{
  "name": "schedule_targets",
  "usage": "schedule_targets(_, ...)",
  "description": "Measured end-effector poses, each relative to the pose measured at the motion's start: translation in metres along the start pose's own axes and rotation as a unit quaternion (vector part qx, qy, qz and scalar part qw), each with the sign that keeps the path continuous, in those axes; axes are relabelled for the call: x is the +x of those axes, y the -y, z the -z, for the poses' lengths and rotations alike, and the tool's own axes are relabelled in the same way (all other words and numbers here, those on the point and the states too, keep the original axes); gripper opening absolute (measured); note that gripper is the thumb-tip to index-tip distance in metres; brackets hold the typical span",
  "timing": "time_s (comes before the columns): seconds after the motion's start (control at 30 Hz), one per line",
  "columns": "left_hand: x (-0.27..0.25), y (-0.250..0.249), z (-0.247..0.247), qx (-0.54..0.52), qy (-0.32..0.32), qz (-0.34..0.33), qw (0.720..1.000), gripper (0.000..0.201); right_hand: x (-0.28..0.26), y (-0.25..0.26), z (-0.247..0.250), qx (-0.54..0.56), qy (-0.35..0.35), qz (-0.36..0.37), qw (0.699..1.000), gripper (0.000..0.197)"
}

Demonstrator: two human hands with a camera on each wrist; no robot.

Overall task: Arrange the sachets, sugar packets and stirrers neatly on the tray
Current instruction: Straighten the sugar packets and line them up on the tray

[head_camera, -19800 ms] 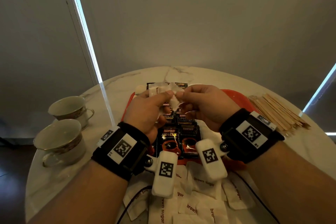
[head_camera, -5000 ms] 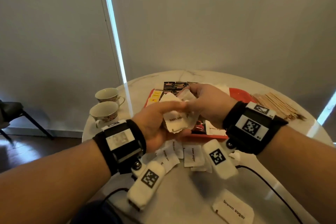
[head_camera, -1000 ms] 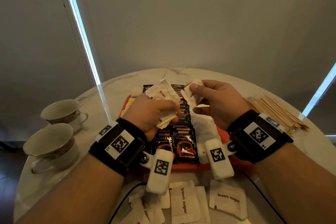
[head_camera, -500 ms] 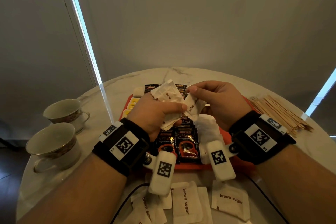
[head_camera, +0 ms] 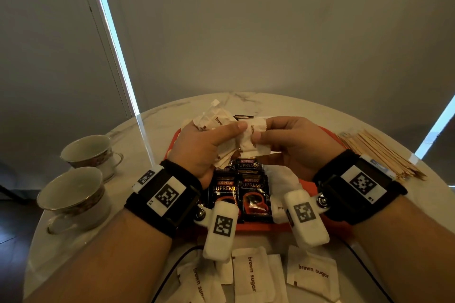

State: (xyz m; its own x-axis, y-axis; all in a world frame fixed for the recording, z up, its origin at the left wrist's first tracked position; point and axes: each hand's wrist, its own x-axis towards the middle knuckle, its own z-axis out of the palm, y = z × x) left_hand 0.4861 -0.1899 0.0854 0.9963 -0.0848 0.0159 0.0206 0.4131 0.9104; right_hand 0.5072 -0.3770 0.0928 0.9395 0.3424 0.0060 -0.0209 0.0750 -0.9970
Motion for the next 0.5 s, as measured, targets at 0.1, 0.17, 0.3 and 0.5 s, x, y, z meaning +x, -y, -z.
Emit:
schedule_targets(0.1, 0.000, 0.001, 0.000, 0.040, -0.007, -0.020, 0.999, 0.020, -0.003, 0.003, 0.002, -0.050, 0.030, -0.018, 0.998, 0.027)
schedule_targets(0.17, 0.000, 0.001, 0.000, 0.046, -0.020, -0.030, 0.998, 0.020, -0.003, 0.004, 0.003, -0.064, 0.020, -0.006, 0.998, 0.020)
schedule_targets(0.3, -0.001, -0.003, -0.001, 0.004, -0.041, -0.022, 0.999, 0.030, 0.000, 0.006, 0.002, -0.021, -0.065, 0.060, 0.996, 0.010)
schedule_targets(0.5, 0.001, -0.001, -0.003, -0.053, -0.056, -0.051, 0.996, 0.025, 0.000, 0.002, -0.007, 0.044, -0.037, 0.016, 0.998, 0.026)
